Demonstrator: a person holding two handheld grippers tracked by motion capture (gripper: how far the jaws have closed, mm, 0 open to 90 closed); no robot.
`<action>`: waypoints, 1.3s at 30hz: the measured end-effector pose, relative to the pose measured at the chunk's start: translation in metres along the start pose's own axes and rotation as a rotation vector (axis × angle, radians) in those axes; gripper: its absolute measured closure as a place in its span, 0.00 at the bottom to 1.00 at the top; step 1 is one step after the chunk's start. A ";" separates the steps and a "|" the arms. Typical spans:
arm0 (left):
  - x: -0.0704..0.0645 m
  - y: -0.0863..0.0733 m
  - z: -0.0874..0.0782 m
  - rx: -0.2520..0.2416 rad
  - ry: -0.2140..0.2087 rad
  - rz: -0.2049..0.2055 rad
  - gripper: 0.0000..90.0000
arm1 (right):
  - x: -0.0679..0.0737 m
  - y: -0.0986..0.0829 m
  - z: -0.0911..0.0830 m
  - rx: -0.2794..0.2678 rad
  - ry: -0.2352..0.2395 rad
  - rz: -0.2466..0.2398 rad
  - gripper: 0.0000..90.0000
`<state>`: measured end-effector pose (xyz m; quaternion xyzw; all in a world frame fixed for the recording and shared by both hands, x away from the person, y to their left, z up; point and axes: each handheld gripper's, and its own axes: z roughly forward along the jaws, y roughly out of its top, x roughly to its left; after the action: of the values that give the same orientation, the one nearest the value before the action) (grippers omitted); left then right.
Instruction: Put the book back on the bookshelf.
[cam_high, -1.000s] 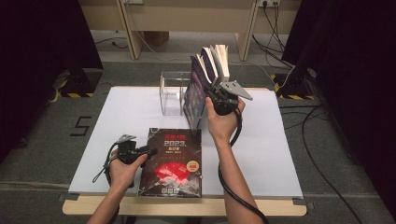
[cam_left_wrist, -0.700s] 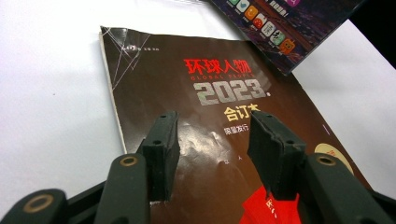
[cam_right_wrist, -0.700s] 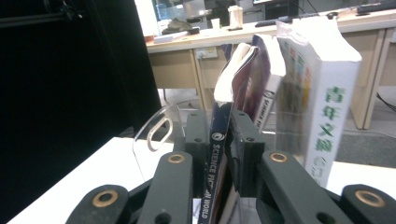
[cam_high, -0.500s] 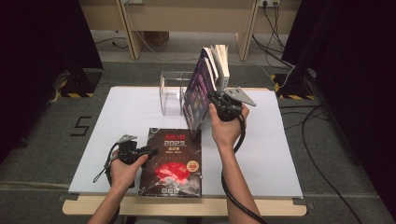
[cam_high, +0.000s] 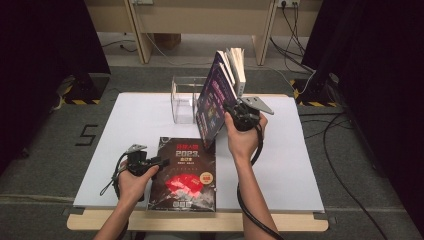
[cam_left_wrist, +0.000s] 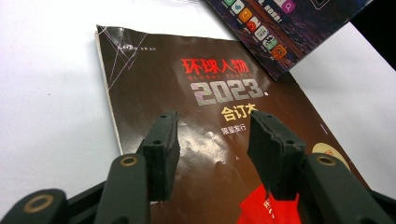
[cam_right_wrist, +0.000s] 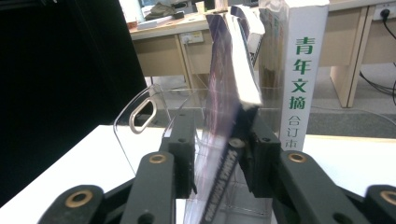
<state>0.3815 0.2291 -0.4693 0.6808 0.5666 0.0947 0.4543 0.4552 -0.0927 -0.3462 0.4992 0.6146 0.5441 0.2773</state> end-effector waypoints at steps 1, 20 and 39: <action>0.000 0.000 0.000 0.000 0.000 -0.001 0.58 | 0.000 0.000 0.001 0.004 0.002 0.008 0.73; -0.001 0.000 0.001 0.004 -0.011 -0.006 0.58 | -0.004 0.004 0.009 0.030 -0.024 0.071 0.90; 0.001 0.001 -0.001 0.000 -0.008 -0.006 0.58 | 0.001 0.006 0.011 0.024 0.055 0.064 0.94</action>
<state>0.3822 0.2304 -0.4683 0.6795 0.5671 0.0905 0.4567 0.4670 -0.0882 -0.3429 0.5069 0.6123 0.5587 0.2367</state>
